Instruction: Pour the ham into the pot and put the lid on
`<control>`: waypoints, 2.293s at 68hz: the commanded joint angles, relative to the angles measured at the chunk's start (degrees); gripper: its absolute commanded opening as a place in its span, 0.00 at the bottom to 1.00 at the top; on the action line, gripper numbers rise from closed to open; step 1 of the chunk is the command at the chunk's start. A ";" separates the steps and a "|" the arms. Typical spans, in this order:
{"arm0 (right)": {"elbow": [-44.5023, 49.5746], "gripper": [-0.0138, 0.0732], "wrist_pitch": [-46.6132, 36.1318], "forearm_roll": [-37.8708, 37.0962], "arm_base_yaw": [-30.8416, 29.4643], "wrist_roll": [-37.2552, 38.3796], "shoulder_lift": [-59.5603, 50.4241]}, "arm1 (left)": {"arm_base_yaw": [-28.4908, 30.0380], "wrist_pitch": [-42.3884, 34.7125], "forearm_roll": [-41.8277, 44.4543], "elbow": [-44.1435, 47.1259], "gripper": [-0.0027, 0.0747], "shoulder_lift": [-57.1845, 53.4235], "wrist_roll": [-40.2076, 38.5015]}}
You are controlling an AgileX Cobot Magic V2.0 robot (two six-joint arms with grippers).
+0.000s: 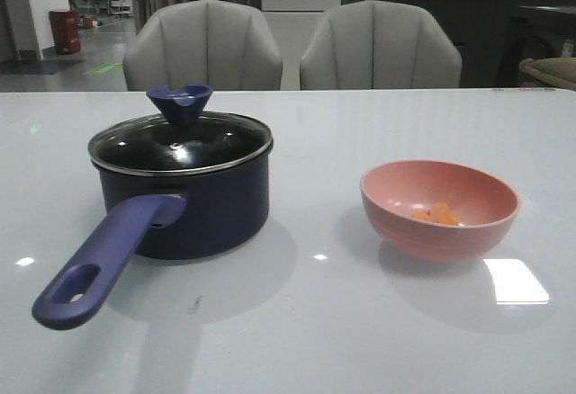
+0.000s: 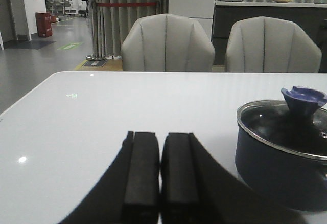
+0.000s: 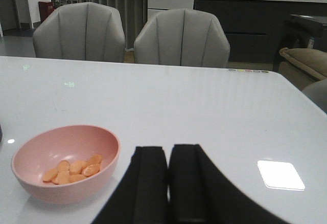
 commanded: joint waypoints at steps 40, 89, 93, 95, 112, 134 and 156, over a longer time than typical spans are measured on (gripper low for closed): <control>-0.29 0.35 -4.22 -0.71 -0.26 -0.15 -1.09 | 0.06 -20.31 -2.55 -2.02 0.18 -1.01 -0.84; -0.29 0.35 -4.22 -0.71 -0.26 -0.15 -1.09 | 0.06 14.01 -6.41 -22.52 0.18 10.91 -0.84; -0.29 0.35 -4.22 -0.71 -0.26 -0.15 -1.09 | 0.06 14.25 -6.41 -22.52 0.19 11.04 -0.84; -0.29 0.35 -4.22 -0.71 -0.26 -0.15 -1.09 | 0.06 14.54 -6.41 -22.64 0.20 11.08 -0.84; -0.29 0.35 -4.22 -0.71 -0.26 -0.15 -1.09 | 0.06 14.93 -4.52 -22.98 0.70 12.70 -0.84; -0.29 0.35 -4.22 -0.71 -0.26 -0.15 -1.09 | -3.25 22.05 -4.37 -31.25 0.83 23.86 -0.84; -0.29 0.35 -4.22 -0.71 -0.26 -0.15 -1.09 | -3.25 28.38 -11.36 -47.89 0.83 46.87 -0.84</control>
